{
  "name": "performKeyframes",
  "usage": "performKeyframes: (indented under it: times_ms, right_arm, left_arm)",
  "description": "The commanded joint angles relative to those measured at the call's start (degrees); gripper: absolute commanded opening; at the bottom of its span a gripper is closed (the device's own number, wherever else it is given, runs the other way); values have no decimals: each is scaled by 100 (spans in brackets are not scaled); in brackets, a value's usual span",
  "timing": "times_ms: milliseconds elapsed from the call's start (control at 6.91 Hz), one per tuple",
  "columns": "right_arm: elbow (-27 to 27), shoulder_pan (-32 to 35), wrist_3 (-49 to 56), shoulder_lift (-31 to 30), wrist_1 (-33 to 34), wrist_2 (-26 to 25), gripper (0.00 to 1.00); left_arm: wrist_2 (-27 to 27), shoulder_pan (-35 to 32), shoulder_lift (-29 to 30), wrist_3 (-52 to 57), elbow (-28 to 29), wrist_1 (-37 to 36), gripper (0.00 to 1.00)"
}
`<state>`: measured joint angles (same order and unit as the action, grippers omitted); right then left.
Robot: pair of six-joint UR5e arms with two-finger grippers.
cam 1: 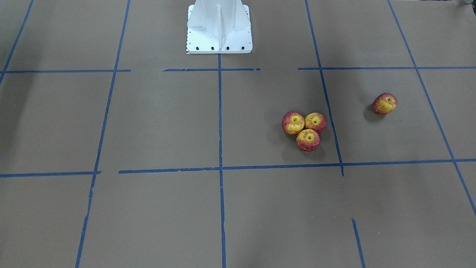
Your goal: Stack apples
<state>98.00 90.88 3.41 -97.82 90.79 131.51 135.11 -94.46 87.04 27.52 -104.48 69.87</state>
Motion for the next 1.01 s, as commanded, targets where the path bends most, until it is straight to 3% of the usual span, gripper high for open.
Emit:
performKeyframes:
  times_ms: [0,289,579,724,868]
  right_arm:
    - [0,0,-7,0,0,-3,100]
    - [0,0,1,0,0,-3,100]
    - [0,0,-7,0,0,-3,100]
    - [0,0,-7,0,0,-3,100]
    - [0,0,1,0,0,-3,100]
  left_arm:
    - [-11,-124,163,-105,-46,-26,100]
    - [41,-134,191,-141,-64,104,100]
    - [41,-134,-341,-350,200,1864,100]
    - [50,-3,-345,-1840,156,2403,100]
    - [51,450,-493,-2621,8,2991,100]
